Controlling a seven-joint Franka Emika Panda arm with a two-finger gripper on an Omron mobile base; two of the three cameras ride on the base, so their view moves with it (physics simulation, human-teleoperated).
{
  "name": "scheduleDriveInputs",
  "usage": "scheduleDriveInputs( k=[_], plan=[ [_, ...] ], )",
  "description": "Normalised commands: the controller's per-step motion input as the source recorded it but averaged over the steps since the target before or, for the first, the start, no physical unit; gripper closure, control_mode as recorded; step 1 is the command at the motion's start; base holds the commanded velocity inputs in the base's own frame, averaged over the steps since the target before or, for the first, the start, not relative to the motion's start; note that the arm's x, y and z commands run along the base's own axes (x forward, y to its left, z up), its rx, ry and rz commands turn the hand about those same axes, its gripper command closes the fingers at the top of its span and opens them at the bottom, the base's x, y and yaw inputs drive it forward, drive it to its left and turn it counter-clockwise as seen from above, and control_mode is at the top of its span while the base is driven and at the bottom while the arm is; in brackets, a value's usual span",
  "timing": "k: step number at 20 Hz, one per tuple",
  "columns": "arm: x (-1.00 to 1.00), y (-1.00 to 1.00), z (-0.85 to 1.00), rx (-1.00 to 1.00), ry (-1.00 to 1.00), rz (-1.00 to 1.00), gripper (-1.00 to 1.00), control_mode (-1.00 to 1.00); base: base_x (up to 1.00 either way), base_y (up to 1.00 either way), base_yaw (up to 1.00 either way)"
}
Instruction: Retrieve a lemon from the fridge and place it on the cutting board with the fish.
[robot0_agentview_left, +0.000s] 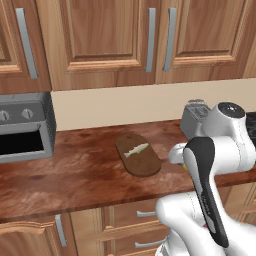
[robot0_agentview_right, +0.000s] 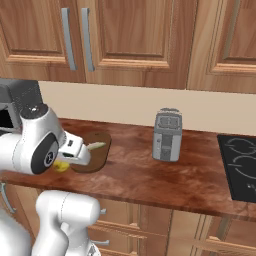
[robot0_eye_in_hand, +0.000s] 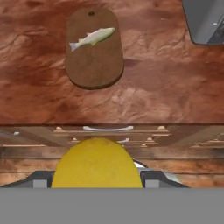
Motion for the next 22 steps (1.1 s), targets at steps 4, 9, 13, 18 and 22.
scheduleDriveInputs(
  k=[4,9,13,18,22],
  plan=[
    [0.4,-0.15,-0.69,0.0,0.09,0.09,1.0,-1.0,0.0,0.0,0.0],
    [0.52,-0.02,-0.48,0.0,0.05,0.07,1.0,-1.0,0.0,0.0,0.0],
    [0.65,0.0,-0.33,0.0,0.05,0.04,1.0,-1.0,0.0,0.0,0.0],
    [0.59,0.0,-0.35,0.0,0.0,0.01,1.0,-1.0,0.0,0.0,0.0],
    [0.55,0.0,-0.06,-0.01,0.03,0.0,1.0,-1.0,0.0,0.0,0.0]
  ],
)
